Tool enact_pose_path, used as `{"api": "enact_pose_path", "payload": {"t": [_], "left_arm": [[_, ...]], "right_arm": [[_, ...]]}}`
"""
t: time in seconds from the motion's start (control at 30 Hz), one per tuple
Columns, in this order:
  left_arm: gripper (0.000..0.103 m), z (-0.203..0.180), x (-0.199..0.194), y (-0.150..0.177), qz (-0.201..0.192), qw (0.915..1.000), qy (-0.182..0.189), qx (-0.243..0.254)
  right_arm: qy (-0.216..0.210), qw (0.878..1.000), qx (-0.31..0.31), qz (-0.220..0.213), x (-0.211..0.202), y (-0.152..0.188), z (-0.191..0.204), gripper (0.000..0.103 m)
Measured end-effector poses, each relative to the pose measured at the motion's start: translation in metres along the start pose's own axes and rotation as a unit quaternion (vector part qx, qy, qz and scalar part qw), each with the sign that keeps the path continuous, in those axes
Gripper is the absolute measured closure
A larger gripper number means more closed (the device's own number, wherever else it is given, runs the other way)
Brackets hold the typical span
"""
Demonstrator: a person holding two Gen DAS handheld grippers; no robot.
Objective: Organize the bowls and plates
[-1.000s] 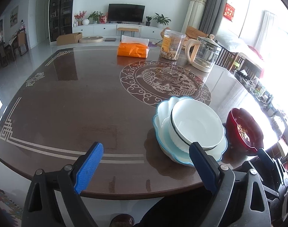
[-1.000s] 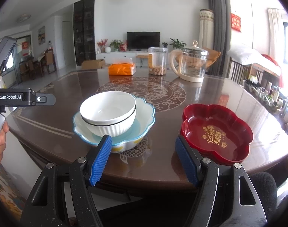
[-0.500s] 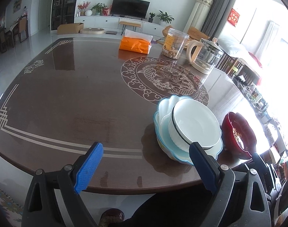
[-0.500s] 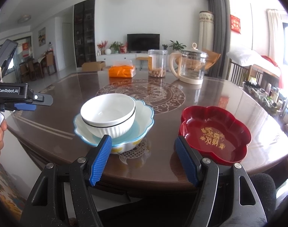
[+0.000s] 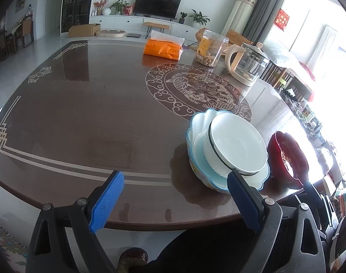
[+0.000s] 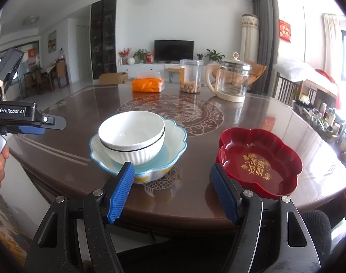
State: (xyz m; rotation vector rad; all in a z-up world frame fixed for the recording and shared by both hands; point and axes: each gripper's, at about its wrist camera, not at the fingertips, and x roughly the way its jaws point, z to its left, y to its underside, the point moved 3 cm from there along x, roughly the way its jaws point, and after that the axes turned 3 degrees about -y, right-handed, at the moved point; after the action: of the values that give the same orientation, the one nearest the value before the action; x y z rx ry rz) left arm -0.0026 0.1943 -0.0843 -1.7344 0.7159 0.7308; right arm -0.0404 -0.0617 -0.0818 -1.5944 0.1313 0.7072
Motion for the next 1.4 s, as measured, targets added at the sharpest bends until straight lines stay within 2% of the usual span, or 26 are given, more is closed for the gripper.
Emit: {"api": "enact_pose_path", "payload": {"t": [0.2, 0.33, 0.47, 0.57, 0.83, 0.93, 1.1, 1.37, 1.4], "left_arm": [[0.011, -0.002, 0.002, 0.000, 0.003, 1.0000, 0.006, 0.000], [0.011, 0.008, -0.003, -0.002, -0.005, 0.9997, 0.017, -0.016], [0.011, 0.016, 0.008, 0.003, 0.019, 0.9991, 0.029, -0.023], [0.011, 0.013, 0.019, 0.005, 0.038, 0.9977, 0.051, -0.025], [0.012, -0.009, 0.036, 0.003, 0.040, 0.9967, 0.068, 0.022], [0.012, -0.009, 0.043, -0.001, 0.042, 0.9958, 0.081, 0.007], [0.032, -0.008, 0.063, -0.005, 0.061, 0.9930, 0.097, -0.027], [0.050, -0.009, 0.078, 0.001, 0.061, 0.9941, 0.082, -0.037], [0.053, -0.010, 0.079, 0.002, 0.059, 0.9943, 0.081, -0.038]], "right_arm": [[-0.001, 1.000, 0.002, -0.002, -0.002, 0.000, -0.001, 0.029], [0.000, 1.000, 0.029, -0.007, -0.007, -0.002, -0.012, 0.029], [0.007, 0.998, 0.069, -0.003, -0.005, -0.001, -0.031, 0.029], [0.007, 0.996, 0.091, 0.008, -0.001, 0.000, -0.039, 0.029], [0.000, 0.991, 0.128, 0.024, 0.004, -0.011, -0.053, 0.029], [-0.007, 0.990, 0.134, 0.036, 0.011, -0.022, -0.057, 0.029], [-0.025, 0.990, 0.124, 0.067, 0.032, -0.034, -0.055, 0.029], [-0.033, 0.987, 0.104, 0.118, 0.069, -0.040, -0.051, 0.031], [-0.035, 0.987, 0.097, 0.124, 0.073, -0.039, -0.049, 0.036]]}}
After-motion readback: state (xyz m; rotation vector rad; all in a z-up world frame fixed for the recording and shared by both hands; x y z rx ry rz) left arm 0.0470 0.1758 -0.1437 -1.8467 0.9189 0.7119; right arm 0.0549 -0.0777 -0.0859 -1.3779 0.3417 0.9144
